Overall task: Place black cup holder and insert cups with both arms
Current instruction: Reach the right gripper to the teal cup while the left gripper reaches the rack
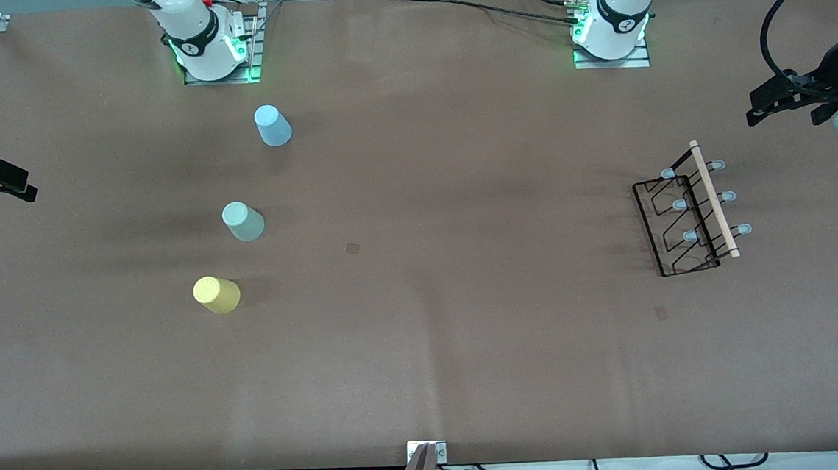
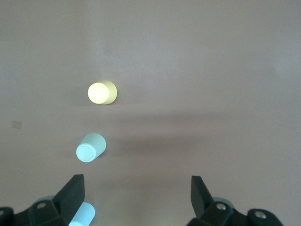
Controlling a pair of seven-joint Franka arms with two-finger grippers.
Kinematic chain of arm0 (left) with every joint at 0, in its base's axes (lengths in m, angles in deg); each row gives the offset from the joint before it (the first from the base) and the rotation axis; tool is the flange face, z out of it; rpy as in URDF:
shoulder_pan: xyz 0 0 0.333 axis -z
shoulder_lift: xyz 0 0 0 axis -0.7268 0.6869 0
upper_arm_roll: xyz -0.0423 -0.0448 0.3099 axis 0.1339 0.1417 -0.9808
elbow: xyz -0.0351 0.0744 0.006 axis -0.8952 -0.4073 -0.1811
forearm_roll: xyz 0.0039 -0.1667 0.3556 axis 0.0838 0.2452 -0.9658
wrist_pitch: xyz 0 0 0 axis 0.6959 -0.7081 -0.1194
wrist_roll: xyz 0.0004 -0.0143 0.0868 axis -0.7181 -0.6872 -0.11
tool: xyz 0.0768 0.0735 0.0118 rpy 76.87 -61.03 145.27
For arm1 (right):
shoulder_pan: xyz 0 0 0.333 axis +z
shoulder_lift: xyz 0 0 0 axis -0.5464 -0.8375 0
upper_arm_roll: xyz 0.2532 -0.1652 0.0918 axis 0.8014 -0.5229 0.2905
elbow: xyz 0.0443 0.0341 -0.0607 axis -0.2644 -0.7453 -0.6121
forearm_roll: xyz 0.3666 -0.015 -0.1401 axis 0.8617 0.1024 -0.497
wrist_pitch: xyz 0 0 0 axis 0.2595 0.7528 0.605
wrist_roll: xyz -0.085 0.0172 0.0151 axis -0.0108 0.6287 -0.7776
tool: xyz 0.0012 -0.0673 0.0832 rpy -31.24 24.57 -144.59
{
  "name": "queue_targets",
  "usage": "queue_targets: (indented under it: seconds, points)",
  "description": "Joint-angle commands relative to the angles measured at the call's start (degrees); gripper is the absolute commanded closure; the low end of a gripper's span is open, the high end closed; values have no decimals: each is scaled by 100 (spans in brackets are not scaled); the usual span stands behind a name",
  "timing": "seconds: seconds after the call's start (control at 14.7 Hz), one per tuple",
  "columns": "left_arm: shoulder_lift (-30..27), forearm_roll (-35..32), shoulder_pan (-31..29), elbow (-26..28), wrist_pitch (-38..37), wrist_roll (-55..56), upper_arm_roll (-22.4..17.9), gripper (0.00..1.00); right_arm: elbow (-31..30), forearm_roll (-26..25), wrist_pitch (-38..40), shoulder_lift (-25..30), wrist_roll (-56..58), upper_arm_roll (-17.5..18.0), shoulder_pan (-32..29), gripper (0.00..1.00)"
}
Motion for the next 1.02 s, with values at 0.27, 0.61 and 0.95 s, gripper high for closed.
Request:
queue_targets:
  seconds: [0.27, 0.61, 0.95]
  points:
    - [-15, 10, -27, -59, -77, -4, -18, 0, 75, -28, 106, 12, 51, 18, -11, 0]
    - [89, -51, -9, -155, -76, 13, 26, 0, -48, -19, 115, -180, 7, 9, -38, 0]
    - [108, -174, 0, -217, -207, 57, 52, 0, -433, 16, 379, -673, 182, 53, 128, 0]
